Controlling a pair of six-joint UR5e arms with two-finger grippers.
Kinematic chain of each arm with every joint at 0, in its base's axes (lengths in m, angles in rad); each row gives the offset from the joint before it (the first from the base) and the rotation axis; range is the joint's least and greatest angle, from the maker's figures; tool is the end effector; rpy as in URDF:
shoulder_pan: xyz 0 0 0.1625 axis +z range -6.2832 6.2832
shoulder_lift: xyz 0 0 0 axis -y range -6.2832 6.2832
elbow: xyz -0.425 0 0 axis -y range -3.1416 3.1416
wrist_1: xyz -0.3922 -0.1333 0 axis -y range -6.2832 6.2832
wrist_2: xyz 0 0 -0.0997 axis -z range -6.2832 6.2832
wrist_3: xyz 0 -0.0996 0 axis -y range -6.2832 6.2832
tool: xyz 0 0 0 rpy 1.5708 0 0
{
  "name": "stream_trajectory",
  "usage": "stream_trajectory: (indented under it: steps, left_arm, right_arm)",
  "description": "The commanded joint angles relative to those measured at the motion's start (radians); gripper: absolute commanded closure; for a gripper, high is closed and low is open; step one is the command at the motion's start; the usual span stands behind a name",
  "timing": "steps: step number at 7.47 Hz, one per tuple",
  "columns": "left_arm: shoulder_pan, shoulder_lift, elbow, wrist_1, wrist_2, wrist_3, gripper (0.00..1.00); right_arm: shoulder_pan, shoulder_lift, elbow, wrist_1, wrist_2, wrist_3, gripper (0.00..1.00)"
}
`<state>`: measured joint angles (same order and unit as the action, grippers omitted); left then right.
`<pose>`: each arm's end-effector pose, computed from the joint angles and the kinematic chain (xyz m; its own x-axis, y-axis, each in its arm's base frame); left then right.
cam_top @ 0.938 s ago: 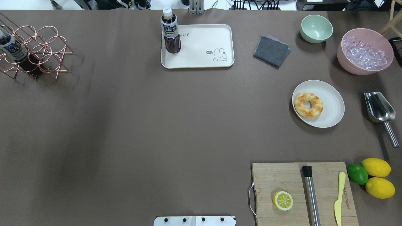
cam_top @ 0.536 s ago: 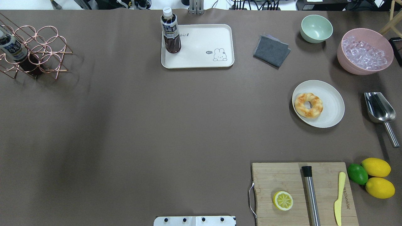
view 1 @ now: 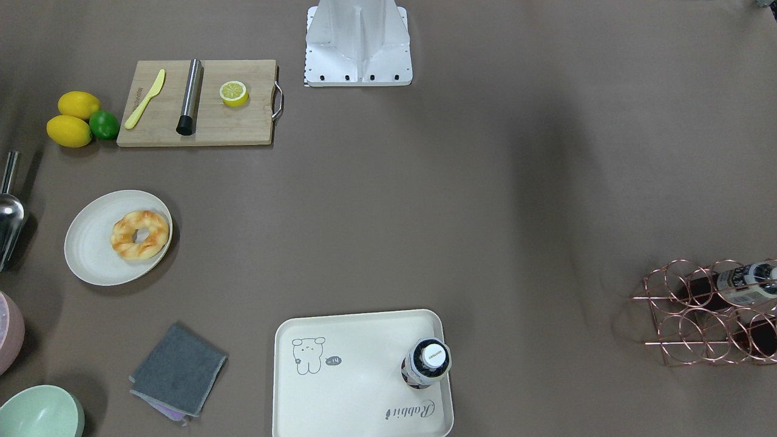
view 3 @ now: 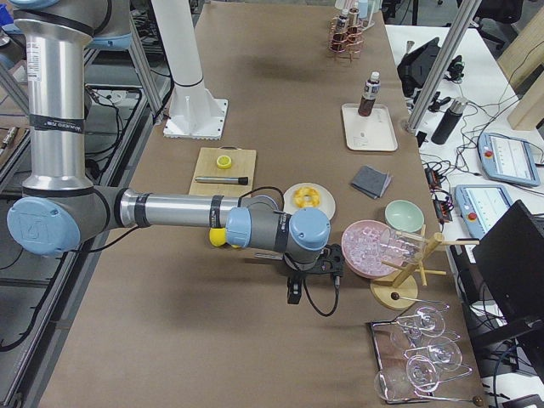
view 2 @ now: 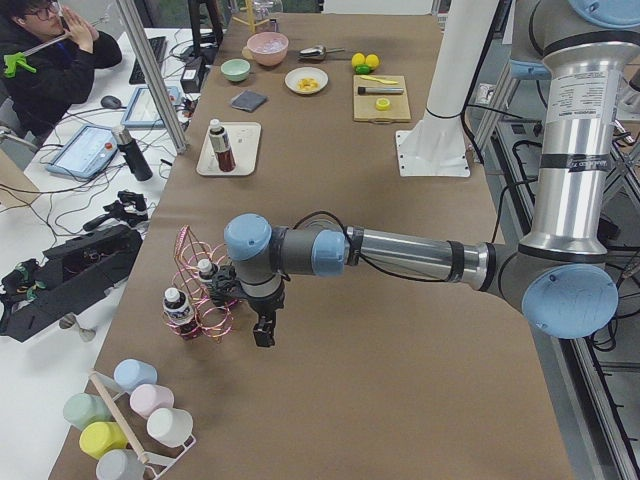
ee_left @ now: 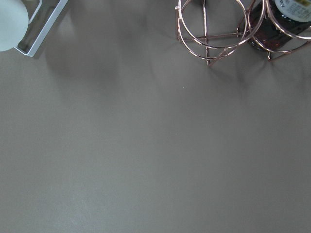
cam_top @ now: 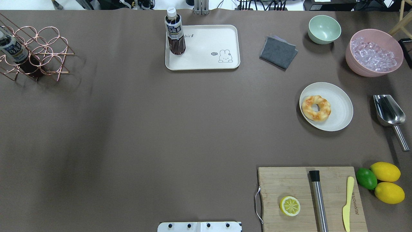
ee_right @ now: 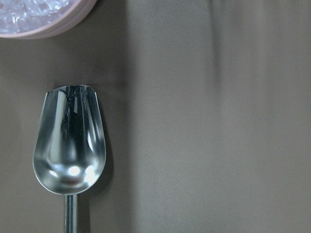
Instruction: Place donut on tray
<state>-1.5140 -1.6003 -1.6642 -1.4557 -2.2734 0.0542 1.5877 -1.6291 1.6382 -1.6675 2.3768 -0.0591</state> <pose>-0.0403 -0.5052 0.6145 0.7575 0.1024 -0.6448 -0.0979 0.9943 0.0428 0.0692 -0.4596 0.6606 0.6910 0.0159 0.7227 0.0240 0.9987 -0.0449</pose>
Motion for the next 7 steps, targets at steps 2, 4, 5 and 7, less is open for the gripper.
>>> stream_trajectory:
  steps: [2, 4, 5, 7]
  left_arm:
    - [0.000, 0.002, 0.000, 0.001, 0.000, 0.000, 0.02]
    - [0.000, 0.002, 0.001, 0.001, -0.001, 0.000, 0.02]
    - [0.000, 0.002, 0.000, 0.000, -0.002, 0.000, 0.02]
    - [0.000, 0.000, 0.000, 0.000, -0.002, 0.000, 0.02]
  right_arm:
    - [0.000, 0.000, 0.002, 0.000, 0.001, -0.001, 0.00]
    - [0.000, 0.000, 0.003, 0.000, 0.001, 0.001, 0.00]
    - [0.000, 0.000, 0.002, 0.000, -0.001, 0.001, 0.00]
    - [0.000, 0.002, 0.009, 0.000, 0.001, 0.002, 0.00]
